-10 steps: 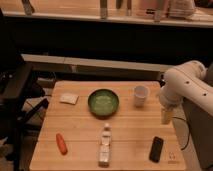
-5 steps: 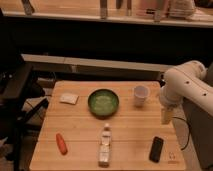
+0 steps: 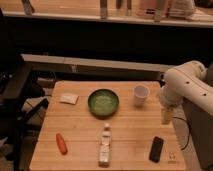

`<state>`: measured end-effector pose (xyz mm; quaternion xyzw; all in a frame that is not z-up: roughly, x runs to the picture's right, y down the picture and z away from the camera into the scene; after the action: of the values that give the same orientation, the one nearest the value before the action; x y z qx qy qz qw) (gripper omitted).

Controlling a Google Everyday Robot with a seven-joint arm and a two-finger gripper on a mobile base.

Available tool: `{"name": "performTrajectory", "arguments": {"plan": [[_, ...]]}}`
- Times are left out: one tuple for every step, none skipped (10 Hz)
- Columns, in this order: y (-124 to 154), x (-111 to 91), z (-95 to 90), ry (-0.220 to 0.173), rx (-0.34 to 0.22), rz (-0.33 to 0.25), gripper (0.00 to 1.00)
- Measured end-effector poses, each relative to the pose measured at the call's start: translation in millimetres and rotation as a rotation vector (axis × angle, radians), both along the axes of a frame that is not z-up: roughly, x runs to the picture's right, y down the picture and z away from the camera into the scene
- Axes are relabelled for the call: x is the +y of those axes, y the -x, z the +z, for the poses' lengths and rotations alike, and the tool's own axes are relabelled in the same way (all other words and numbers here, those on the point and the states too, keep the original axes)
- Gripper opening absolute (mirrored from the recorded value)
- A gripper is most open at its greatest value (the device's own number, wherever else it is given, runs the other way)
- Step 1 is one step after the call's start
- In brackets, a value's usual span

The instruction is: Place the ceramic cup in the ceramic bowl

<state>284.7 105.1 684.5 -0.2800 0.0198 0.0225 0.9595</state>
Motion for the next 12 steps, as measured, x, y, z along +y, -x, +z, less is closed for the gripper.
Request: {"name": "performTrajectory", "arguments": {"plan": [[0.0,0.0,0.0,0.000,0.000,0.000,0.80],[0.0,0.0,0.0,0.000,0.000,0.000,0.80],[0.0,0.0,0.0,0.000,0.000,0.000,0.80],[0.0,0.0,0.0,0.000,0.000,0.000,0.80],[0.0,-0.1,0.0,0.000,0.000,0.000,0.80],[-0.1,-1.3,1.2,-0.003,-0.001,0.001,0.80],[1.5,-4.8,5.6,-0.008,-0.004,-0.004,0.80],[7.3,-14.9,16.2,-0.016,-0.015,-0.008,0.80],[12.1,-25.5,27.0,-0.025,-0.023,-0.017,0.80],[15.0,-29.4,31.9,-0.025,-0.029,-0.018,0.80],[15.6,-31.8,35.2,-0.027,-0.030,-0.022,0.80],[17.2,-30.8,36.2,-0.026,-0.036,-0.023,0.80]]}}
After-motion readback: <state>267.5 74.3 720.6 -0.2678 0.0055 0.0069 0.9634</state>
